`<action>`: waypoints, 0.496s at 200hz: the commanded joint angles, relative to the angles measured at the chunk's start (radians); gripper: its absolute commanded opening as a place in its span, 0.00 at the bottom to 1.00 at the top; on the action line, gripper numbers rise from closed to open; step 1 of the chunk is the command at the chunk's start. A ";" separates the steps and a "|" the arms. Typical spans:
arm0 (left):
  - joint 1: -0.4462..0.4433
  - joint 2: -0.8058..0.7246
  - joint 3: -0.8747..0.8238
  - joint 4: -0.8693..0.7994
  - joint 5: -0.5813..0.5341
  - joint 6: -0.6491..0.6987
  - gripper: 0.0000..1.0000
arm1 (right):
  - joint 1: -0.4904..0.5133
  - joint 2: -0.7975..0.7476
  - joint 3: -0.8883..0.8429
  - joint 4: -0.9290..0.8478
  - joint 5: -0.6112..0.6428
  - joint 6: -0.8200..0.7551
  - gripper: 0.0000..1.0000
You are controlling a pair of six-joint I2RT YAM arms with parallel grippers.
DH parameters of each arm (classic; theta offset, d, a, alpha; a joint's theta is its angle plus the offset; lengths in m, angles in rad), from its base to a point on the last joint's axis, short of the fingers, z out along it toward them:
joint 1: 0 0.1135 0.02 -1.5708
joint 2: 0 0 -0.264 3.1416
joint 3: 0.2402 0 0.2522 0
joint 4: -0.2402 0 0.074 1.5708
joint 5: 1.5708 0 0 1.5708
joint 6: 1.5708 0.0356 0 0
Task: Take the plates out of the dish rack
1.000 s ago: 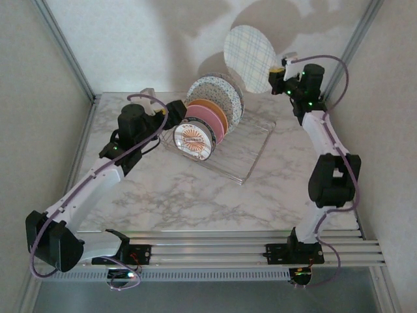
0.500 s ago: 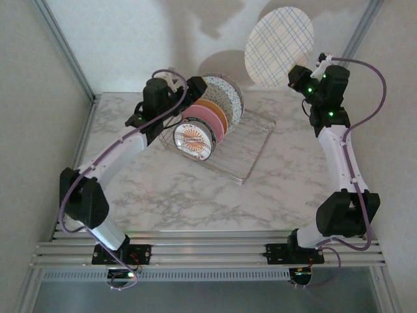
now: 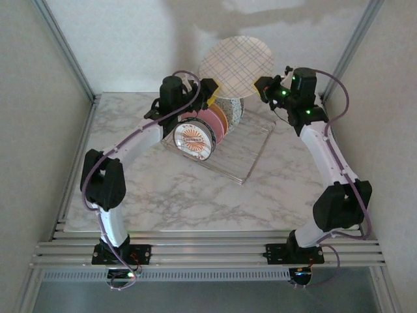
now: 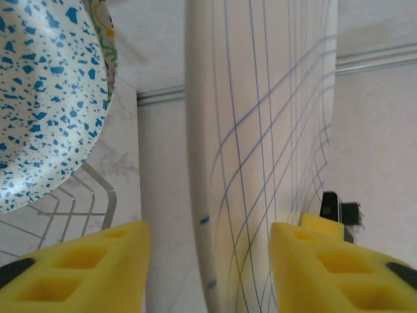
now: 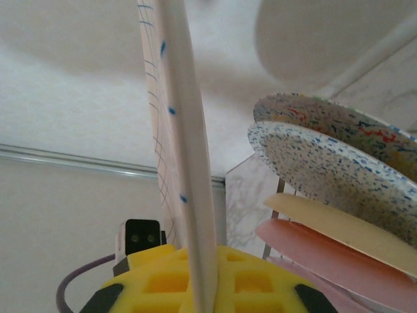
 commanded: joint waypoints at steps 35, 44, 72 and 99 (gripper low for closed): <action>0.015 -0.008 -0.015 0.087 0.033 -0.051 0.24 | 0.025 0.048 0.095 0.001 -0.108 0.067 0.00; 0.015 -0.008 -0.017 0.089 0.034 -0.049 0.19 | 0.028 0.056 0.105 -0.014 -0.121 0.065 0.00; 0.021 -0.030 -0.038 0.111 0.032 -0.050 0.00 | 0.044 0.061 0.130 -0.073 -0.118 0.003 0.00; 0.052 -0.089 -0.097 0.182 0.024 -0.081 0.00 | 0.054 0.054 0.160 -0.127 -0.085 -0.092 0.25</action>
